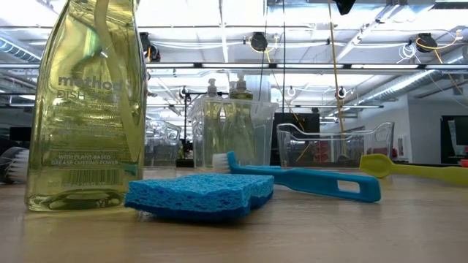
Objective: Pick & Place Kitchen Sink Supplies
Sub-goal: Put the dish soap into the white bin
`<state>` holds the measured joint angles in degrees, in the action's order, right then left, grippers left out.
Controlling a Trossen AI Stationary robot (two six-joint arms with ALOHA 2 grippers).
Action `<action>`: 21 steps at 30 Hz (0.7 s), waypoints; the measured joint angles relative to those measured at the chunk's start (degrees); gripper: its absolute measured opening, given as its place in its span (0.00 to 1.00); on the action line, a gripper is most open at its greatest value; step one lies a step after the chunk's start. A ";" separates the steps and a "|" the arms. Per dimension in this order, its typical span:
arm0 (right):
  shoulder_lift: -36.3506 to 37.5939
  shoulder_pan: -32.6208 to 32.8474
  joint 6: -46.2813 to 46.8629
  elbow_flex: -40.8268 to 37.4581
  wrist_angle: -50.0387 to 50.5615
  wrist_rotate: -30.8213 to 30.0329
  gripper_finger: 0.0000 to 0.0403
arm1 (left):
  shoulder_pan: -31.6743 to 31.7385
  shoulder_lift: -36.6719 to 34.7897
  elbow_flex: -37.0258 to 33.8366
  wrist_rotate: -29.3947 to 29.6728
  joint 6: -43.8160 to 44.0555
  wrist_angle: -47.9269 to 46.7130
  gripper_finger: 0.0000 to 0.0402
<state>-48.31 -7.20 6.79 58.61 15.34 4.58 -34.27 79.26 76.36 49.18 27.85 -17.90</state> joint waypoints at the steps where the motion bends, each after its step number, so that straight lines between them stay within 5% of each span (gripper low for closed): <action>1: 0.00 0.00 0.00 0.00 0.02 0.00 0.53 | -0.38 -0.01 0.00 -0.03 1.07 -0.01 0.94; 13: 0.00 0.00 -0.02 0.00 0.00 0.02 0.53 | -4.35 -2.33 0.00 -13.67 12.36 -0.60 0.92; 21: 0.00 0.02 -0.20 0.00 0.97 0.02 0.53 | -10.17 -3.23 0.00 -7.57 19.62 -9.26 0.93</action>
<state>-48.31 -7.18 6.59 58.61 16.31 4.60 -44.45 76.02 76.36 41.61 47.47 -27.15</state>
